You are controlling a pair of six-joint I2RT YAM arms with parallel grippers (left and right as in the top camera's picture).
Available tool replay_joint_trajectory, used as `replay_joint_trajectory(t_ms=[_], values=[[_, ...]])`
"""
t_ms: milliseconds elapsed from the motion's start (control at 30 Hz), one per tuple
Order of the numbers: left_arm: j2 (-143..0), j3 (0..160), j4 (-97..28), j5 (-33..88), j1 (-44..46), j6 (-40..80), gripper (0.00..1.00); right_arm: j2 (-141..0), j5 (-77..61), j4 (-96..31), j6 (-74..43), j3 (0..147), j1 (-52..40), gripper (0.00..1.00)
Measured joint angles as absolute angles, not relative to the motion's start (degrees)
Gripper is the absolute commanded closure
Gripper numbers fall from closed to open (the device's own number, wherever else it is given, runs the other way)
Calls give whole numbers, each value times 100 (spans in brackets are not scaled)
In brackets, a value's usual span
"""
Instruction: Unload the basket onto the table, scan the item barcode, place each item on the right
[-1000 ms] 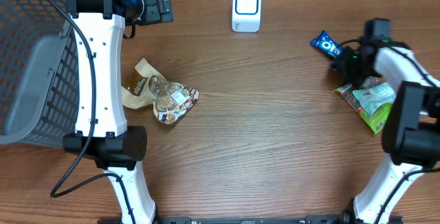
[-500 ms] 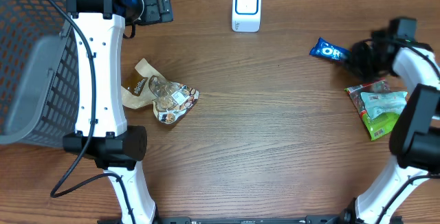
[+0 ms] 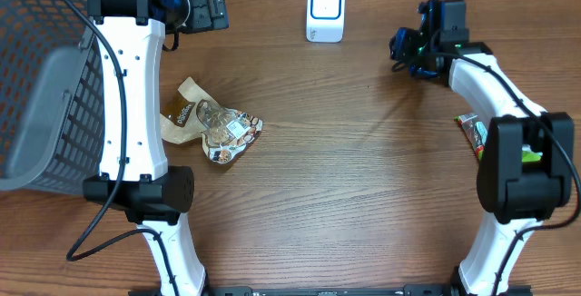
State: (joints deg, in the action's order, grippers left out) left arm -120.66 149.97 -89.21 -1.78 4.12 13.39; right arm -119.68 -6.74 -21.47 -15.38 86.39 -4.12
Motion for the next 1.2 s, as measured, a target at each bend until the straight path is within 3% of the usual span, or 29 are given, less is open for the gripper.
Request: replay_joint_trajectory(t_ms=[300,600,900,1200], values=[[-12066,14997,-8921,-176,412,1339,0,-12173,515,-2812,-1372,8639,-93,44],[-12066,14997,-8919,-178,412,1339,0,-12173,1188,-3345,-1339,8639,856,46],[-12066,14997,-8919,-176,412,1339,0,-11968,-845,-3841,-1026,9004,631,44],[-12066,14997,-8921,-176,412,1339,0,-11059,-3087,-4348,-1636,9279,-1059,36]])
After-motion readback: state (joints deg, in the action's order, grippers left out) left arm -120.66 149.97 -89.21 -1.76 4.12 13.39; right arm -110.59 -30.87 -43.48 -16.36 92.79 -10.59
